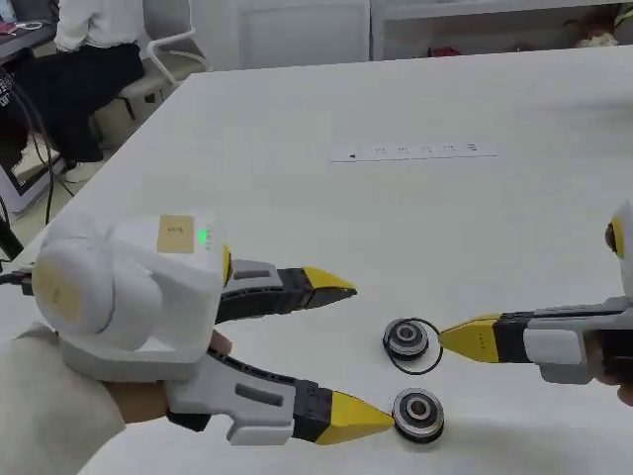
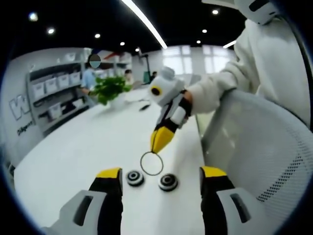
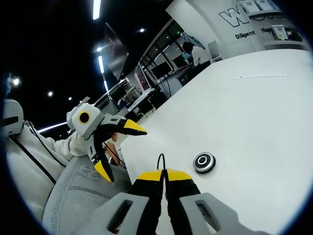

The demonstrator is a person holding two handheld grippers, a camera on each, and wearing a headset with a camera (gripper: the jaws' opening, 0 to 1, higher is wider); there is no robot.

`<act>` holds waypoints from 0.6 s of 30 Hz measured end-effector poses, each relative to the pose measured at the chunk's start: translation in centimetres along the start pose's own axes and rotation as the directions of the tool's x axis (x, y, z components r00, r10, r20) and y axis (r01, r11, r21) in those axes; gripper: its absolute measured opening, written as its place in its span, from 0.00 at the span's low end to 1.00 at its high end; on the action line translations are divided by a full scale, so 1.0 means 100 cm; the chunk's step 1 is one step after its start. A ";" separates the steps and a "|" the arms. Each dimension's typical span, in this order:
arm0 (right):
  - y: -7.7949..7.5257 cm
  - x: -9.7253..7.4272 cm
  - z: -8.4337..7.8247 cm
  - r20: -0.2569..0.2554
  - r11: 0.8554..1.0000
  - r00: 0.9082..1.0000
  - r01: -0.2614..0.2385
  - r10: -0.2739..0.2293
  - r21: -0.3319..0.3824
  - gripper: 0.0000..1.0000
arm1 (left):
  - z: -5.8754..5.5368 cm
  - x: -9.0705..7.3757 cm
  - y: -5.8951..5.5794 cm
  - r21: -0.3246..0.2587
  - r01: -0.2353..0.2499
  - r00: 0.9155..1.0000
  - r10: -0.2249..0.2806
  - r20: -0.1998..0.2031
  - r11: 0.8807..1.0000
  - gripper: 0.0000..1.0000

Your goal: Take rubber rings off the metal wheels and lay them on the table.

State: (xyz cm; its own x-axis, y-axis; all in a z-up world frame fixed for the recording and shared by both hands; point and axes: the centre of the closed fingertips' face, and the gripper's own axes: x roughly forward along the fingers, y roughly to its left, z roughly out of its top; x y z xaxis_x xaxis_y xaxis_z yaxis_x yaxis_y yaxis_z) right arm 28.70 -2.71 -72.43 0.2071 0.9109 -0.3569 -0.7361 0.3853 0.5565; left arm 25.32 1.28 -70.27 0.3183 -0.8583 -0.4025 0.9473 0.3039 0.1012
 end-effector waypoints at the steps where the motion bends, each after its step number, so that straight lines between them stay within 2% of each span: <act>1: 0.001 0.000 0.001 0.000 1.000 1.000 -0.001 0.001 -0.006 0.00 | -0.001 -0.001 0.000 0.000 -0.007 1.000 0.007 -0.002 1.000 0.67; 6: 0.007 0.001 0.003 0.001 1.000 1.000 -0.009 0.009 -0.026 0.00 | -0.006 -0.009 0.005 -0.018 -0.040 0.999 0.040 -0.002 0.999 0.74; 12: 0.012 0.005 0.003 -0.007 0.999 1.000 -0.024 0.023 -0.035 0.00 | -0.015 -0.021 0.011 -0.044 -0.093 0.996 0.093 -0.004 0.995 0.76; 18: 0.014 0.008 0.000 -0.024 0.999 0.999 -0.034 0.033 -0.042 0.00 | -0.027 -0.029 0.007 -0.065 -0.109 0.994 0.107 -0.024 0.992 0.78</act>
State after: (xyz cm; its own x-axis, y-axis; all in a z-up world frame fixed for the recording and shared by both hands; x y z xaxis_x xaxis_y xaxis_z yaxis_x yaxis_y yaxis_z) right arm 27.83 -1.39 -71.92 0.1674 0.9194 -0.3559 -0.7692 0.3476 0.5361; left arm 24.99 5.07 -71.52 0.4171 -0.8106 -0.4110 0.9029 0.4214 0.0851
